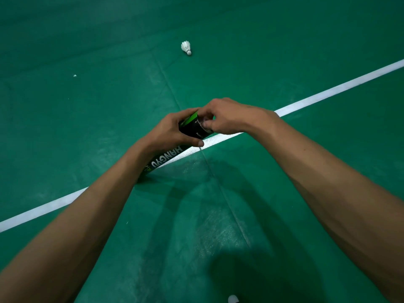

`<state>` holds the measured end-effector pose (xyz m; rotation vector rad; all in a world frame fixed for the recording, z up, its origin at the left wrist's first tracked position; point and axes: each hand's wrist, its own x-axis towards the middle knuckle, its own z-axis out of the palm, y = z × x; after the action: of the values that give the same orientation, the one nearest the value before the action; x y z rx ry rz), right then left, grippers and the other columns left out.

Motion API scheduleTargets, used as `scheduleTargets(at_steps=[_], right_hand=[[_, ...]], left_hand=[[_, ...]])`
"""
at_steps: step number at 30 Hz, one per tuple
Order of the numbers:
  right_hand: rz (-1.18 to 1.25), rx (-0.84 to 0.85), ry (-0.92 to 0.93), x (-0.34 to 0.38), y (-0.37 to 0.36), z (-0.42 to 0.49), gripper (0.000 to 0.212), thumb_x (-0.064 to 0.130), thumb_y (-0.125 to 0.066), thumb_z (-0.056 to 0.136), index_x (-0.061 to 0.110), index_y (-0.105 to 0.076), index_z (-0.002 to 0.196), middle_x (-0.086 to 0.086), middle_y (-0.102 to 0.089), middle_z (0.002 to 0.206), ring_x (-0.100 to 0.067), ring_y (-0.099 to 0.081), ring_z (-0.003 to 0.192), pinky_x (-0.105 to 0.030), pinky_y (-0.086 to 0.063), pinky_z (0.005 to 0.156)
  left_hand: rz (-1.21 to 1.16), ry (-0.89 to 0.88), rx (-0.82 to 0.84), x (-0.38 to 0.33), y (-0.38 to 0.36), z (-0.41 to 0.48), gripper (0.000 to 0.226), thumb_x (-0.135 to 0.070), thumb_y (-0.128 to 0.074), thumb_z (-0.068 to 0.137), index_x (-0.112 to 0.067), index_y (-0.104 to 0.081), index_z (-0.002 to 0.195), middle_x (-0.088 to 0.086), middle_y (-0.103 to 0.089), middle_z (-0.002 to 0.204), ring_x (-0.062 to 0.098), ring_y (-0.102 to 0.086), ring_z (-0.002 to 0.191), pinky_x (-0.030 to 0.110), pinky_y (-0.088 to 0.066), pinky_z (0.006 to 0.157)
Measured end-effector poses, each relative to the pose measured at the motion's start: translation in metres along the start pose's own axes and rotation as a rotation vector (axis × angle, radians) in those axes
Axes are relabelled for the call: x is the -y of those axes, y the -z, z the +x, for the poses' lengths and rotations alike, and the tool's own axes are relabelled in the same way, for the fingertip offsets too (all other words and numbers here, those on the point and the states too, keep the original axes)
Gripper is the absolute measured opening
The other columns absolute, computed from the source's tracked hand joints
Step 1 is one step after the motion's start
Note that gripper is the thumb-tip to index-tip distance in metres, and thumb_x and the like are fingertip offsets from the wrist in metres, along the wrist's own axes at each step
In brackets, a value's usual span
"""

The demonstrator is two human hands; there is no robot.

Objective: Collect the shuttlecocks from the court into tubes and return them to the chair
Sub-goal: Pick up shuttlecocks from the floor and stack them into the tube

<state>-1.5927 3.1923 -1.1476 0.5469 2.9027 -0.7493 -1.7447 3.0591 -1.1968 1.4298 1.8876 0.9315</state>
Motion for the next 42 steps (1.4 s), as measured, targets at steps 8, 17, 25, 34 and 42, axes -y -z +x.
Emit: scheduleTargets(at_steps=[8, 17, 25, 34, 42], right_hand=[[0.269, 0.108, -0.108, -0.008, -0.043, -0.002, 0.025, 0.000, -0.040, 0.094, 0.001, -0.060, 0.109, -0.018, -0.063, 0.091, -0.026, -0.071, 0.059, -0.042, -0.063, 0.056], [0.279, 0.002, -0.153, -0.008, -0.014, -0.004, 0.016, -0.001, -0.061, 0.087, 0.014, -0.068, 0.086, -0.012, -0.069, 0.079, -0.020, -0.072, 0.052, -0.025, -0.050, 0.043], [0.649, -0.454, -0.325, -0.006, -0.057, 0.003, 0.012, 0.018, -0.066, 0.065, 0.022, -0.076, 0.070, -0.001, -0.067, 0.061, -0.016, -0.062, 0.061, -0.035, -0.052, 0.060], [0.487, -0.359, -0.206, 0.003, -0.039, 0.007, 0.019, 0.015, -0.060, 0.081, 0.024, -0.076, 0.076, -0.002, -0.064, 0.068, -0.027, -0.066, 0.067, -0.034, -0.057, 0.049], [0.239, -0.307, 0.000, 0.003, -0.020, -0.004, 0.029, 0.000, -0.045, 0.075, 0.021, -0.063, 0.083, -0.002, -0.066, 0.081, -0.030, -0.061, 0.080, -0.042, -0.056, 0.062]], left_hand=[[0.092, -0.048, 0.105, 0.003, -0.009, 0.001, 0.088, -0.007, -0.096, 0.064, -0.023, -0.060, 0.143, -0.010, -0.072, 0.126, 0.009, -0.066, 0.121, 0.027, -0.048, 0.107], [0.061, -0.070, 0.013, -0.004, -0.009, 0.006, 0.088, -0.010, -0.097, 0.065, -0.023, -0.059, 0.144, -0.014, -0.069, 0.129, -0.007, -0.061, 0.118, 0.011, -0.042, 0.101], [0.081, -0.100, -0.094, 0.005, -0.021, 0.000, 0.087, -0.013, -0.097, 0.063, -0.026, -0.061, 0.141, -0.009, -0.074, 0.120, 0.015, -0.068, 0.116, 0.043, -0.051, 0.105], [0.080, -0.093, -0.171, 0.009, -0.012, 0.001, 0.092, -0.028, -0.097, 0.059, -0.029, -0.059, 0.143, -0.012, -0.071, 0.126, 0.006, -0.064, 0.119, 0.035, -0.048, 0.110], [0.013, -0.097, -0.193, 0.005, -0.001, 0.007, 0.091, -0.016, -0.097, 0.064, -0.026, -0.057, 0.146, -0.011, -0.069, 0.131, 0.004, -0.062, 0.125, 0.025, -0.044, 0.112]])
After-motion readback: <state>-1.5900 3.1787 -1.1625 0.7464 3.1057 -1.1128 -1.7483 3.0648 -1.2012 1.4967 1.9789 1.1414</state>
